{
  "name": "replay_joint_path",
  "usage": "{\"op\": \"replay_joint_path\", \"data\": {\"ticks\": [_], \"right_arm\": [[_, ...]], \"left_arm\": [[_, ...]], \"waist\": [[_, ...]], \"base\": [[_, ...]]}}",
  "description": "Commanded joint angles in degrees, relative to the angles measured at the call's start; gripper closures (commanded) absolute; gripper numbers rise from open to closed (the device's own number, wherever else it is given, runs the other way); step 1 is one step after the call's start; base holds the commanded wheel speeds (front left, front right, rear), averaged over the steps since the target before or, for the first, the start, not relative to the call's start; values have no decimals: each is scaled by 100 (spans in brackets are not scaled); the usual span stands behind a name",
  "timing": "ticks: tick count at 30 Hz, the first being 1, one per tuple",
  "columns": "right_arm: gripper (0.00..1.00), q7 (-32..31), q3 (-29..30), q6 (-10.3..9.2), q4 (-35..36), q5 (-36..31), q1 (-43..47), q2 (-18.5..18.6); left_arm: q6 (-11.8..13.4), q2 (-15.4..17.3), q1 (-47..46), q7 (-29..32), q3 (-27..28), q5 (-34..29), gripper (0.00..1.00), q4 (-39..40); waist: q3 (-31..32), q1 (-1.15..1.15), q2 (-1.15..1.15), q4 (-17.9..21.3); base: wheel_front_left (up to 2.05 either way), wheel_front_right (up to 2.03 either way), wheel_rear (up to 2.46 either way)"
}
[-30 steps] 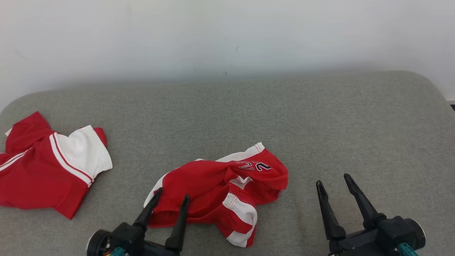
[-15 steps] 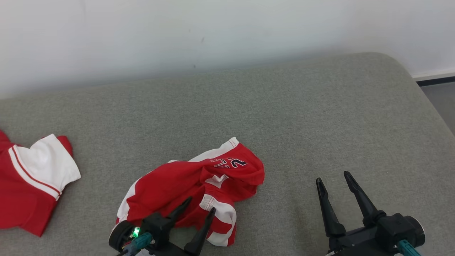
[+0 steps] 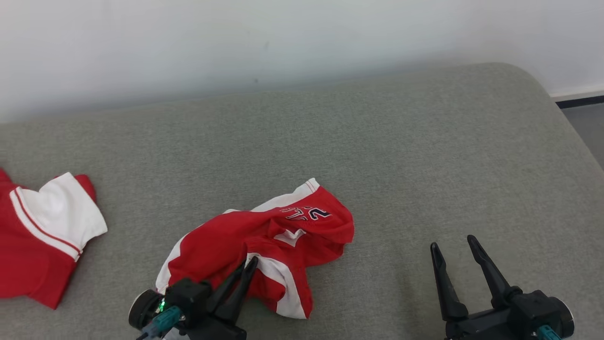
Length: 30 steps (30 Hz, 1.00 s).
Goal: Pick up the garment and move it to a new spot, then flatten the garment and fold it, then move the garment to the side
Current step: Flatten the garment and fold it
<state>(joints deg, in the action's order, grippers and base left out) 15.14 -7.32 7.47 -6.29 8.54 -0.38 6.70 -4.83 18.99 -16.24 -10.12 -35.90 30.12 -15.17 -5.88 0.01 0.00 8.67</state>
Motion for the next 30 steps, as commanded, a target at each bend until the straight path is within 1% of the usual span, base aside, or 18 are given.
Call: {"op": "replay_joint_path", "data": {"ticks": [1, 7, 10, 15, 19, 20, 21, 22, 26, 30], "right_arm": [[0, 0, 30, 5, -11, -7, 55, 12], [0, 1, 107, 5, -73, 3, 123, 60], [0, 1, 105, 5, -120, 1, 132, 86], [0, 1, 106, 5, -227, 3, 139, 118], [0, 1, 139, 5, -292, 17, 189, 154], [0, 1, 144, 5, -304, 22, 189, 155], [0, 0, 147, 5, -318, 27, 195, 157], [0, 1, 139, 5, -326, 26, 208, 161], [0, 1, 137, 5, -358, 37, 228, 164], [0, 1, 141, 5, -356, 59, 241, 164]], "left_arm": [[63, 71, 153, -62, 56, 5, 100, 46], [291, 247, 669, -201, 221, 140, 100, 301], [384, 323, 1005, -247, 268, 232, 100, 381], [467, 269, 1532, -317, 315, 432, 100, 232], [447, 147, 1708, -391, 302, 511, 100, -64], [437, 130, 1700, -405, 295, 480, 78, -133], [445, 96, 1684, -427, 313, 459, 24, -185], [457, 52, 1664, -458, 353, 459, 0, -225], [430, -36, 1592, -502, 488, 388, 0, -163], [451, -132, 1615, -516, 912, 189, 0, 177]], "waist": [[102, -1, 0, -278], [243, -1, 0, -802], [288, -1, 0, -994], [342, -1, 0, -1186], [393, -1, 0, -1297], [407, -1, 0, -1321], [427, -1, 0, -1342], [440, -1, 0, -1358], [485, -1, 0, -1387], [530, -1, 0, -1411]], "base": [[0, 0, 0], [0, 0, 0], [0, 0, 0], [0, 0, 0], [0, 0, 0], [0, 0, 0], [0, 0, 0], [0, 0, 0], [0, 0, 0], [0, 0, 0]]}}
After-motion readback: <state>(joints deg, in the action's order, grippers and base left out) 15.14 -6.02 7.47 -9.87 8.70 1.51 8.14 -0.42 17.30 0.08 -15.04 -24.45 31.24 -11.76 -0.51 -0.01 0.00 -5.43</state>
